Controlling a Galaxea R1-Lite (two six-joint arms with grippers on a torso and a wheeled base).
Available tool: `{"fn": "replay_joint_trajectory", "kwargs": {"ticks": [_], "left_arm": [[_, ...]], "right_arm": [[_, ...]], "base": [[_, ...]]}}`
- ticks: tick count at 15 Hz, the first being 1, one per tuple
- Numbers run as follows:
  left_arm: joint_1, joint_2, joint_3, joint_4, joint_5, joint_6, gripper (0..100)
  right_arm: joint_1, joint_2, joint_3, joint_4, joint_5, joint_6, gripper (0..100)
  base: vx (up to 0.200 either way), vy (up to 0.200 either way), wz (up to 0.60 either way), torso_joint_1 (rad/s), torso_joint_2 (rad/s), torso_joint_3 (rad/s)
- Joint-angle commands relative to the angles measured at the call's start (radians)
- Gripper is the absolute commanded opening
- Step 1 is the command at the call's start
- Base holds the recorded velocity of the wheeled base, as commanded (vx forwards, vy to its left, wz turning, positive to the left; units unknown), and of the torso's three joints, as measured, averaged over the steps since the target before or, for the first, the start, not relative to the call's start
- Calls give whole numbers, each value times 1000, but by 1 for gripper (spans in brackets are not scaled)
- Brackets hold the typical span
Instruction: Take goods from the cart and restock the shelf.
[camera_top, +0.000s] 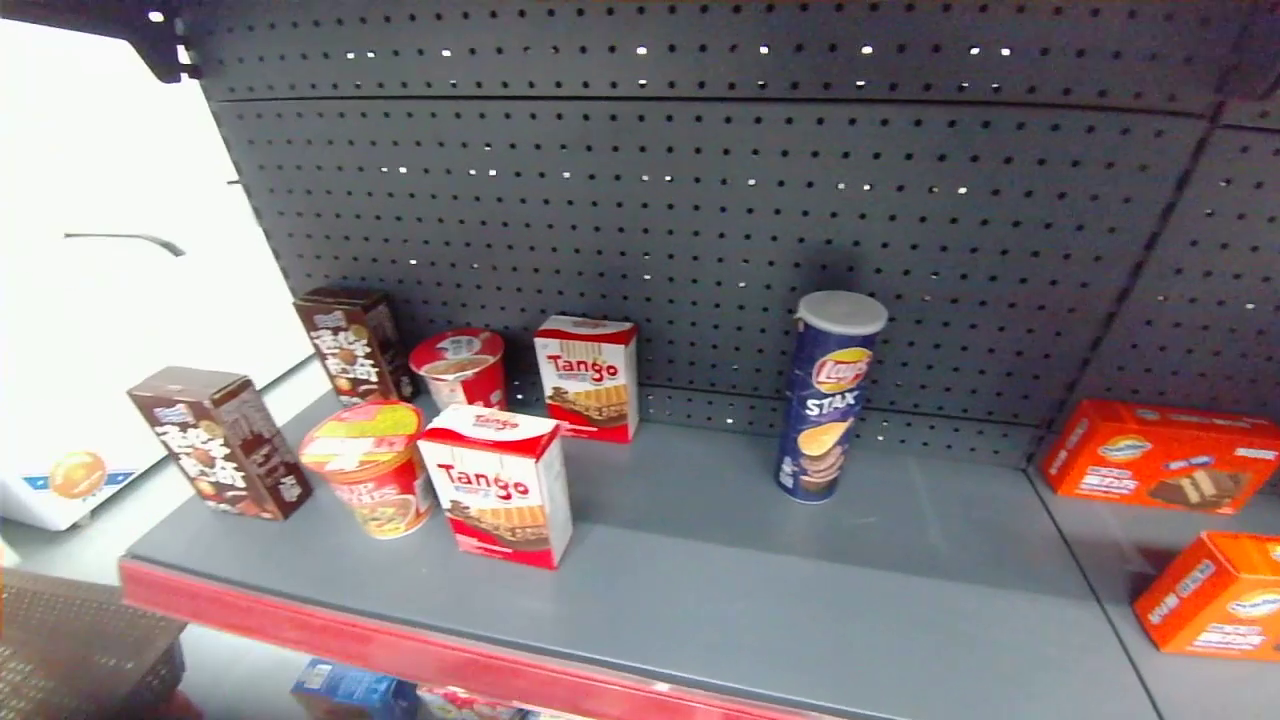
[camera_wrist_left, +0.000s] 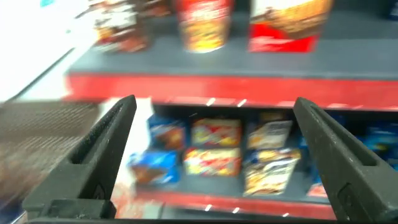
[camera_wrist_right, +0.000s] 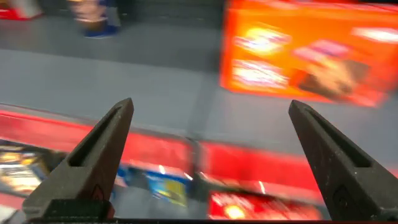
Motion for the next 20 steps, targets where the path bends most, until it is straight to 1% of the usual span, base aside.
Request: {"fn": "replay_joint_trajectory", "kwargs": {"ticks": [1, 12, 18, 19, 20], "left_arm": [[0, 0, 0, 0, 0, 0, 100], [0, 0, 0, 0, 5, -3, 100], [0, 2, 0, 0, 3, 2, 100], [0, 2, 0, 0, 6, 0, 100], [1, 0, -4, 0, 28, 8, 100]], "right_arm": [[0, 1, 0, 0, 1, 0, 100], [2, 0, 0, -2, 1, 0, 100], [2, 0, 0, -2, 1, 0, 100], [2, 0, 0, -2, 1, 0, 100], [2, 0, 0, -2, 1, 0, 100]], "base": [[0, 0, 600, 7, -2, 2], [0, 0, 600, 1, 1, 0], [0, 0, 0, 0, 0, 0], [0, 0, 0, 0, 0, 0], [0, 0, 0, 0, 0, 0]]}}
